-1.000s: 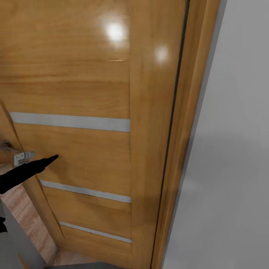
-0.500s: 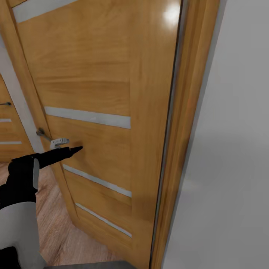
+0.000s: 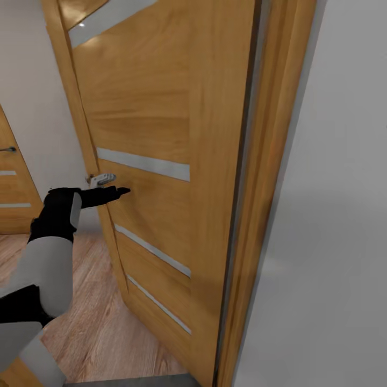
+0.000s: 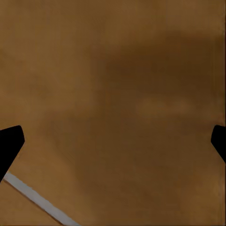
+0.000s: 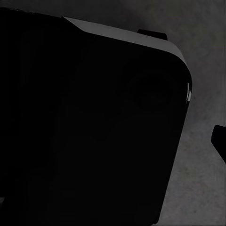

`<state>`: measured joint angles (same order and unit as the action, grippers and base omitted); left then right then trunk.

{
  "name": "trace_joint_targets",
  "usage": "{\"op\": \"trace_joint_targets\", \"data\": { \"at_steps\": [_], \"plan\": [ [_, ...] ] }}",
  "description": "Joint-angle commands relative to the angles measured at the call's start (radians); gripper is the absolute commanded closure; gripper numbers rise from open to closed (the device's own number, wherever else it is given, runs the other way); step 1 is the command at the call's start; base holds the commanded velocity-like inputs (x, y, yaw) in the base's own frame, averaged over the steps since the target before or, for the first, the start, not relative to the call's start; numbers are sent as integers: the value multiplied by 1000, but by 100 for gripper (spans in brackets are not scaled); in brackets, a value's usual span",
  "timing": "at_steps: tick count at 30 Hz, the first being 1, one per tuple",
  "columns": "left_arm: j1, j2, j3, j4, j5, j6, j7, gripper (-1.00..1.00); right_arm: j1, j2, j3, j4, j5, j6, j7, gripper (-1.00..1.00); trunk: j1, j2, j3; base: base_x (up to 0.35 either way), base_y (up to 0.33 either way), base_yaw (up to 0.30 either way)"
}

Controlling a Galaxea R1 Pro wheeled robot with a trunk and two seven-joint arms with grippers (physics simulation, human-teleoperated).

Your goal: Move the two storage containers from the living room to the garage. In the garage, place one container on the floor and stack the other container on top of it (either order is fine).

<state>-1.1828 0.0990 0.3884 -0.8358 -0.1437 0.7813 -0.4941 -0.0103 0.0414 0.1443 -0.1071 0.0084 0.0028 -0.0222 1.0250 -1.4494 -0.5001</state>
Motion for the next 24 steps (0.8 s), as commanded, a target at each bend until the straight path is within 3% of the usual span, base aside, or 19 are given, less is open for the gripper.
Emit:
{"op": "trace_joint_targets", "data": {
  "at_steps": [1,7,11,15,24],
  "plan": [
    [-20,-1,1,18,-10,2,2,-100,0,0,5,0,1,0,-2,-100,0,-1,-1,0,0,0],
    [-112,-1,-21,125,-10,-7,69,-100,0,0,5,0,1,0,-2,-100,0,-1,-1,0,0,0],
    [-164,-2,-29,203,-9,-26,144,-100,0,1,5,0,1,0,-2,-100,0,-1,-1,0,0,0],
    [-213,-6,-35,314,-9,-94,253,-100,0,1,5,0,1,0,-2,-100,0,-1,-1,0,0,0],
    [-233,-26,-41,408,-10,-160,372,-100,-5,2,5,0,1,0,-2,-100,0,-1,-1,0,0,0]
  ]
}}
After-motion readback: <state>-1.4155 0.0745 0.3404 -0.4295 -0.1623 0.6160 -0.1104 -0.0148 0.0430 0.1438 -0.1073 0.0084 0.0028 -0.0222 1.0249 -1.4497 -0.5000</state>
